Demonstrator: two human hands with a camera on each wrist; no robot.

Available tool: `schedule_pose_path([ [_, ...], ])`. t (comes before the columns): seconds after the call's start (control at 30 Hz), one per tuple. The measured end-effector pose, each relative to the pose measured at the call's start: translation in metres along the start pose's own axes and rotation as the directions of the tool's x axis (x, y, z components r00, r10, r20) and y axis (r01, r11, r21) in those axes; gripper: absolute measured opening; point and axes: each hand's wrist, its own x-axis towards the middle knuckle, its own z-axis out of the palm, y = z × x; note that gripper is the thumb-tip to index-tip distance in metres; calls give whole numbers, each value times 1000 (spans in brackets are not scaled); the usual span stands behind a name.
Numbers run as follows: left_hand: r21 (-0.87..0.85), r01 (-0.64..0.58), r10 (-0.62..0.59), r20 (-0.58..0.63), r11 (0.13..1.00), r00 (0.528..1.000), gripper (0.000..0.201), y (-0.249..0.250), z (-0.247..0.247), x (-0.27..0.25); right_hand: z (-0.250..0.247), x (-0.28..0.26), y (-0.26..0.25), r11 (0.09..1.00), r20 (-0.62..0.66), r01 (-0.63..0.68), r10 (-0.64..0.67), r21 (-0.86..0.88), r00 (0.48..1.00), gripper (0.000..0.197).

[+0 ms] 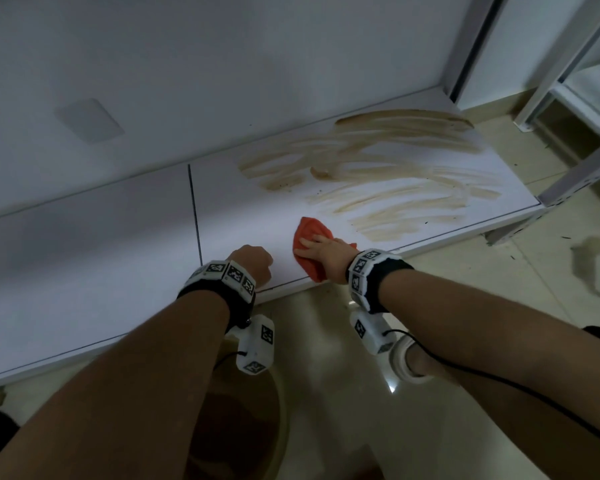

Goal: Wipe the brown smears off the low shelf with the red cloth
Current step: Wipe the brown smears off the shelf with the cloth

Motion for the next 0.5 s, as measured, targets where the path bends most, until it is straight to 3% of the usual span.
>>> schedule_pose_path([
  [0.1, -17, 7, -7, 2, 1000, 1000, 41, -2, -1, 4, -3, -18, 34, 989, -59, -116, 122, 89, 991, 80],
  [0.23, -40, 40, -40, -5, 998, 999, 37, 1, -6, 7, 3, -47, 57, 974, -31, -199, 203, 110, 979, 78],
  [0.5, -63, 71, -74, -42, 995, 996, 34, 9, -7, 11, 16, -25, 8, 999, -10, -16, 16, -36, 1000, 75],
])
